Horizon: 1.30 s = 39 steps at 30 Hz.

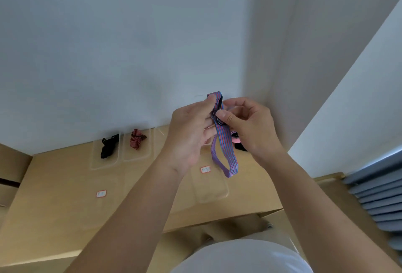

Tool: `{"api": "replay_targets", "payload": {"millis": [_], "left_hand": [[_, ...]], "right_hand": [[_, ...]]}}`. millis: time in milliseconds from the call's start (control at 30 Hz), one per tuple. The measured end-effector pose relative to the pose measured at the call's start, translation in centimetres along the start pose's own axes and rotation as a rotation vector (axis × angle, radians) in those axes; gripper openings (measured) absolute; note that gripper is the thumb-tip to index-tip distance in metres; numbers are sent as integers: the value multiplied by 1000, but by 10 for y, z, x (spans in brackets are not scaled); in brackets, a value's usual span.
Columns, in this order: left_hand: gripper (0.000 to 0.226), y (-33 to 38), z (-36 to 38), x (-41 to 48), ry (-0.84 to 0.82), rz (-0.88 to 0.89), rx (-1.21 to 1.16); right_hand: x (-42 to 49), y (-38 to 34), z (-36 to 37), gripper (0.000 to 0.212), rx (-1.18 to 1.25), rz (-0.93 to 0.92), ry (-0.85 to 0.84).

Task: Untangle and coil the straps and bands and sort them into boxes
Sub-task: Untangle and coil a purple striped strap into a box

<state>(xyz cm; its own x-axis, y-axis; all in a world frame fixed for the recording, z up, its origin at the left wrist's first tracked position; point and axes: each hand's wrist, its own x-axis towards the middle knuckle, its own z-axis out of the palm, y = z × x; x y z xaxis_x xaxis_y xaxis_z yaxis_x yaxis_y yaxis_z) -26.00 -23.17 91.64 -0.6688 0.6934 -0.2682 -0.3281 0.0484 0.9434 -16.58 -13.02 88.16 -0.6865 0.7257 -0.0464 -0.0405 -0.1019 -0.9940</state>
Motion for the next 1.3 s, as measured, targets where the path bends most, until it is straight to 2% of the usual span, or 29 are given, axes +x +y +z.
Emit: {"api": "replay_targets", "payload": {"millis": [100, 200, 300, 400, 533, 700, 833, 933, 1167, 1300], "left_hand": [[40, 0, -11, -4, -28, 7, 78], [30, 1, -16, -8, -25, 26, 80], [31, 5, -16, -13, -16, 39, 85], [35, 7, -20, -15, -19, 71, 92], [7, 7, -31, -16, -10, 192, 84], [10, 19, -39, -29, -2, 350, 150], [12, 25, -45, -37, -29, 393, 182], [8, 23, -48, -46, -107, 424, 200], [6, 16, -44, -59, -227, 192, -8], [4, 19, -38, -58, -280, 95, -29]], "right_hand": [[-10, 6, 8, 27, -26, -35, -14], [-22, 12, 12, 28, -14, 4, -54], [-36, 18, 16, 49, -23, 67, -175], [-48, 17, 23, 52, -25, 58, -221], [-54, 9, 30, 55, 7, 8, -195], [-56, -9, 31, 40, -11, -26, -157], [-53, -24, 29, 40, -225, -132, -30], [-53, -37, 28, 27, -250, -139, 63], [-62, -60, 24, 34, -361, -303, 92], [-72, -65, 17, 26, -432, -311, 88]]}}
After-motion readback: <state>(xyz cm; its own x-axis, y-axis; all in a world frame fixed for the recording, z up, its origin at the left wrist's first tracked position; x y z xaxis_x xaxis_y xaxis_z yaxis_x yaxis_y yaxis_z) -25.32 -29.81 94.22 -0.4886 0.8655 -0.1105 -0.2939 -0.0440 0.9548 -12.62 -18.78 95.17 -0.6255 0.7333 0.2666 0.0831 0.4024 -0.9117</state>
